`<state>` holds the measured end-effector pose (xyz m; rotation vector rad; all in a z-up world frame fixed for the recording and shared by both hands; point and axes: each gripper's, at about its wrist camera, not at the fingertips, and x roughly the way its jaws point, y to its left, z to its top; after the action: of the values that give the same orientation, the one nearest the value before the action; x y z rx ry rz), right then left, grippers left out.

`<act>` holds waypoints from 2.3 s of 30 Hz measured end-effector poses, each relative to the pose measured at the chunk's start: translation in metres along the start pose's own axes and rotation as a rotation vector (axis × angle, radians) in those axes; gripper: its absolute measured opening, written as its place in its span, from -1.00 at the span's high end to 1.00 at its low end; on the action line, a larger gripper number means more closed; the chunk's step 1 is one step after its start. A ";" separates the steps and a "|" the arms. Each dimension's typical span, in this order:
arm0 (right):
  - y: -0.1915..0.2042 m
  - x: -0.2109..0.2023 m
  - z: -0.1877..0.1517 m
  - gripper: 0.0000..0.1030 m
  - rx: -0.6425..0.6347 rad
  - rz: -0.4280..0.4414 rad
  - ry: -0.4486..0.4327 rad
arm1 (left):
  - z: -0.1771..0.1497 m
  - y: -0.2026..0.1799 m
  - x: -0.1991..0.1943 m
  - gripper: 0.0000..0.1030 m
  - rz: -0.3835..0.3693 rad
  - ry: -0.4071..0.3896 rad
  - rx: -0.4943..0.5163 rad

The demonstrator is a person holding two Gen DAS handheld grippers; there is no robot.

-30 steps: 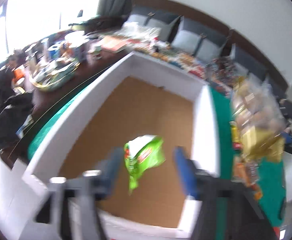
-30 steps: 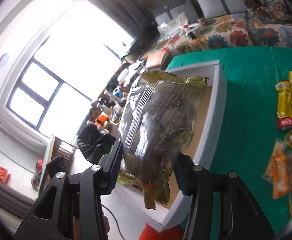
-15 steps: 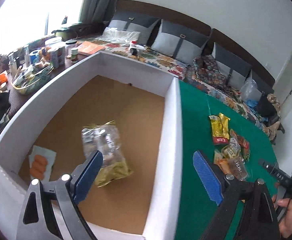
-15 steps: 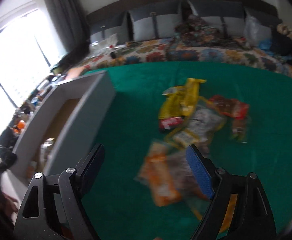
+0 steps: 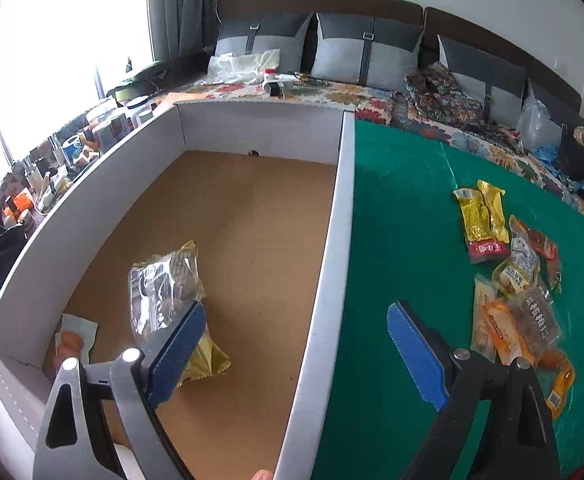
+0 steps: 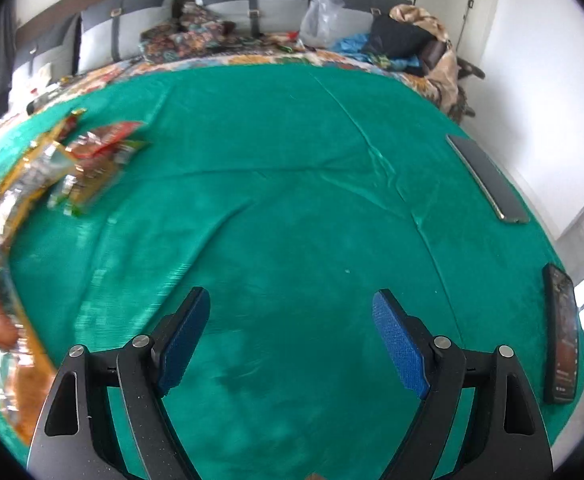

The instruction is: Organize snacks

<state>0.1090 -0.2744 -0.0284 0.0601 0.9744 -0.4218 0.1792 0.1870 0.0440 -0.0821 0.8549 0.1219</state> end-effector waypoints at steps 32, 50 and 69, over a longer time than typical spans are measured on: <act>-0.010 0.006 -0.009 -0.91 0.082 0.076 0.017 | -0.071 -0.162 -0.099 -1.00 -0.234 -0.116 0.299; -0.009 0.007 -0.009 -0.91 0.084 0.080 0.017 | -0.145 -0.177 0.021 -1.00 -0.180 0.089 0.266; -0.009 0.007 -0.009 -0.91 0.084 0.081 0.017 | -0.152 -0.172 0.018 -1.00 -0.204 0.026 0.279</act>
<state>0.1020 -0.2832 -0.0381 0.1788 0.9675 -0.3883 0.1018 -0.0002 -0.0652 0.0911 0.8773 -0.1904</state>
